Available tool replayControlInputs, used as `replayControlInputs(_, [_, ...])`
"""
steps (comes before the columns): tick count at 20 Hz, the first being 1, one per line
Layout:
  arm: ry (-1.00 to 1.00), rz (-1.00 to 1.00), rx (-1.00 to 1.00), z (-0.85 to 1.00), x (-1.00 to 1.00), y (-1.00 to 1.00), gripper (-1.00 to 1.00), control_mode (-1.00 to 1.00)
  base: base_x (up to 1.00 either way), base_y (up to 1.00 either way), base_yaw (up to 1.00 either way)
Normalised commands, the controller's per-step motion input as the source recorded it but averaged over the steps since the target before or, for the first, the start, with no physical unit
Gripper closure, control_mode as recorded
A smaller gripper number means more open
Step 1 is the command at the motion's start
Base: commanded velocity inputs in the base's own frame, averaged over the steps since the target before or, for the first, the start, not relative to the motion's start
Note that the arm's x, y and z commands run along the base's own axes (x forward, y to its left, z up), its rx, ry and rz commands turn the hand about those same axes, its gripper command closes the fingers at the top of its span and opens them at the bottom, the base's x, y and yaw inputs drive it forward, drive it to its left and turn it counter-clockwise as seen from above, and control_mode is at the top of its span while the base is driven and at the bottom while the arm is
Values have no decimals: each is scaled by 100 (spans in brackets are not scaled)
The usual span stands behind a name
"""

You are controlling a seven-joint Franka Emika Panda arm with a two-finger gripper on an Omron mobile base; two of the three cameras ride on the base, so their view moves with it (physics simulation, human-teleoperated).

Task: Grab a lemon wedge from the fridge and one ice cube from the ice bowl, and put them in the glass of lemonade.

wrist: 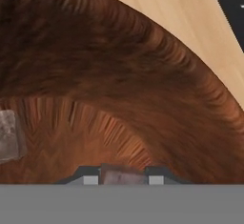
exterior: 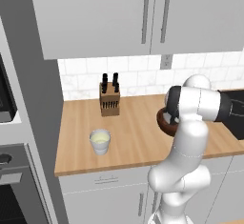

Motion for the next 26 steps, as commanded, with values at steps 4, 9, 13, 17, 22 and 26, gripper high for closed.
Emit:
replayControlInputs(4, [0, 0, 0, 0, 0, 0, 100, -100, 0, 0, 0])
replayControlInputs(9, [0, 0, 0, 0, 0, 0, 100, -100, 0, 0, 0])
replayControlInputs(13, [0, 0, 0, 10, -4, 0, 100, -100, 0, 0, 0])
replayControlInputs(17, [0, 0, 0, 39, -14, 0, 100, -100, 0, 0, 0])
replayControlInputs(22, [4, 0, 0, 54, -35, 3, 100, -100, 0, 0, 0])
replayControlInputs(26, [2, 0, 0, 42, -40, 27, 100, -100, 0, 0, 0])
